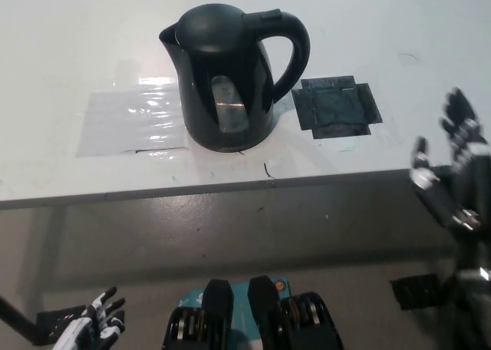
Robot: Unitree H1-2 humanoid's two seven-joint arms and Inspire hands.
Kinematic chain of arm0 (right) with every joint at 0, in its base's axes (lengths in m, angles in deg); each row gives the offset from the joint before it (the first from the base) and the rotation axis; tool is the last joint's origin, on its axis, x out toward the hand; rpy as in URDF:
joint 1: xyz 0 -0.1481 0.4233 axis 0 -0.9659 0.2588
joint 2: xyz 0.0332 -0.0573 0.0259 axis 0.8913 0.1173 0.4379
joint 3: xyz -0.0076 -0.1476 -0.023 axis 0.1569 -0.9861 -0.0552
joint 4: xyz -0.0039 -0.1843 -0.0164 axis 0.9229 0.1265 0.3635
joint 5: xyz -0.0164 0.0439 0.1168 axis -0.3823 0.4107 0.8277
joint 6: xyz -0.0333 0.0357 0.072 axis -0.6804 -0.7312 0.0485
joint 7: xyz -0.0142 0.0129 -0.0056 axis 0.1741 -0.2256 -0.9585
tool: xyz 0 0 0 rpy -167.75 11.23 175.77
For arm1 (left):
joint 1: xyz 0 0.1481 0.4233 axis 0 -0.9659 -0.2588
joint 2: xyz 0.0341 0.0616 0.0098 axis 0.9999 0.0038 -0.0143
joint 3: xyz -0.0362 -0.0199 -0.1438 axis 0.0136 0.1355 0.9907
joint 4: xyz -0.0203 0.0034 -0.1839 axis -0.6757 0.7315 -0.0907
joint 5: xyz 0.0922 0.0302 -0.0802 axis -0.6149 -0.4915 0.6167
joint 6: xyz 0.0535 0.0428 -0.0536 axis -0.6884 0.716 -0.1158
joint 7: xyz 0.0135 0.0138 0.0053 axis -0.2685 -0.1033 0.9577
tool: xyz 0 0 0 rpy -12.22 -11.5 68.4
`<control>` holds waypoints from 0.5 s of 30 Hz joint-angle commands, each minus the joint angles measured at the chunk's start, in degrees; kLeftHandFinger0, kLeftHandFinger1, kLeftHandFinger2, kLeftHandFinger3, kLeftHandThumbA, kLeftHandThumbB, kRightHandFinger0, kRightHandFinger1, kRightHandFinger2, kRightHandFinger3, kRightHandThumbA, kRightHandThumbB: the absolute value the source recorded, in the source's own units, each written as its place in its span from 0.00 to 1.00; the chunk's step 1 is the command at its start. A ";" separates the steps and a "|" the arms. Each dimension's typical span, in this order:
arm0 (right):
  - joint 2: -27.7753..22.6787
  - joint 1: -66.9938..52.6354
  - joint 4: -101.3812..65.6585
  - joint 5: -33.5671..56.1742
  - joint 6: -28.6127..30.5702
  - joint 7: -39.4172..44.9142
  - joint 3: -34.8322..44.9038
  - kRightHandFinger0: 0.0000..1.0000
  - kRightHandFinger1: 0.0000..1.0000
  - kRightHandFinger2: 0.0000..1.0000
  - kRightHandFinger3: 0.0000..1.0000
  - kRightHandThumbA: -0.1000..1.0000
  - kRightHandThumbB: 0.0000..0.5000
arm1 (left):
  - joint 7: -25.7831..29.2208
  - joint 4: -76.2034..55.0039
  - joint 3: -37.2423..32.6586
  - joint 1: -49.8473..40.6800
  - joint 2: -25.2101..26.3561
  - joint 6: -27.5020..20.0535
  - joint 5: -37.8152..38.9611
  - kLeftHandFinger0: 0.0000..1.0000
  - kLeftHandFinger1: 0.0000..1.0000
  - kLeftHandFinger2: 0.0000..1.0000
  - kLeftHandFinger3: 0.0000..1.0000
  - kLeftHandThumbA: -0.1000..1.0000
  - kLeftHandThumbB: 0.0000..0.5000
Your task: The robot uses its right hand to push down on the lid of a kettle kept in the middle of the desk to close it
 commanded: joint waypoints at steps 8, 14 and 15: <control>-6.89 -8.29 13.70 2.20 21.51 1.87 8.27 1.00 1.00 1.00 1.00 0.25 0.00 | -0.48 -1.12 4.37 4.74 2.14 0.17 2.55 1.00 1.00 1.00 1.00 0.45 0.00; -7.22 -4.07 19.21 11.01 15.25 5.45 12.17 1.00 1.00 1.00 1.00 0.20 0.00 | -0.56 -0.25 5.13 5.52 1.98 -0.32 3.10 1.00 1.00 1.00 1.00 0.44 0.00; -7.10 -3.82 19.65 11.53 14.93 5.69 12.63 1.00 1.00 1.00 1.00 0.19 0.00 | -0.58 -0.15 5.20 5.55 1.94 -0.45 3.03 1.00 1.00 1.00 1.00 0.44 0.00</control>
